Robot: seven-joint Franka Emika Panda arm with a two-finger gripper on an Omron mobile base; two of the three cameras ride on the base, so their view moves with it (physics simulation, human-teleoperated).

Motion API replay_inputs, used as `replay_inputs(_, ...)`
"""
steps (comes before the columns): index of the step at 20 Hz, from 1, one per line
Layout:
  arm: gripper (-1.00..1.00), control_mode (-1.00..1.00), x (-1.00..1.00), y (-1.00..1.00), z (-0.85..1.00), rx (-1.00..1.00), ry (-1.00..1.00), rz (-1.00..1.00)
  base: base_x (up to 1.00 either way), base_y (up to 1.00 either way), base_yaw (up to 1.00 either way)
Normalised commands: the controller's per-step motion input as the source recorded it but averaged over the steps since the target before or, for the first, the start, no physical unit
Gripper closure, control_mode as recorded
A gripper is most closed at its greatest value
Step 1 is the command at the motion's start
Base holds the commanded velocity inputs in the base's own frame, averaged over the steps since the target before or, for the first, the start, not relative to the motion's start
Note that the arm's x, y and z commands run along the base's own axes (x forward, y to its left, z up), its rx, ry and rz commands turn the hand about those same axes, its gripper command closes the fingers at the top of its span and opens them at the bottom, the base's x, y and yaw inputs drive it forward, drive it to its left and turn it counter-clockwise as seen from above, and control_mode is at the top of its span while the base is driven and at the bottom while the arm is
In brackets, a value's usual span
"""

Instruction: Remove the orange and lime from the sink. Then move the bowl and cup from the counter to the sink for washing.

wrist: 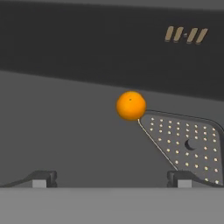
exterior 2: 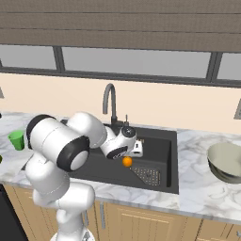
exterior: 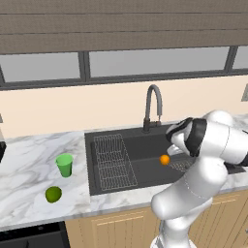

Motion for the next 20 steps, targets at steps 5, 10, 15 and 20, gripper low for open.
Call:
replay_inputs(5,-1.0,-1.0,0.15,-0.12,-0.11,0.0,0.0,0.0,0.0,0.0,0.0)
replay_inputs(10,-1.0,-1.0,0.16,-0.09,-0.13,0.0,0.0,0.0,0.0,0.0,0.0)
replay_inputs(15,-1.0,-1.0,0.12,-0.05,-0.15,0.0,-0.05,0.0,0.0,0.0,0.0)
replay_inputs(20,-1.0,-1.0,0.11,0.0,-0.15,0.0,-0.08,0.0,0.0,0.0,0.0)
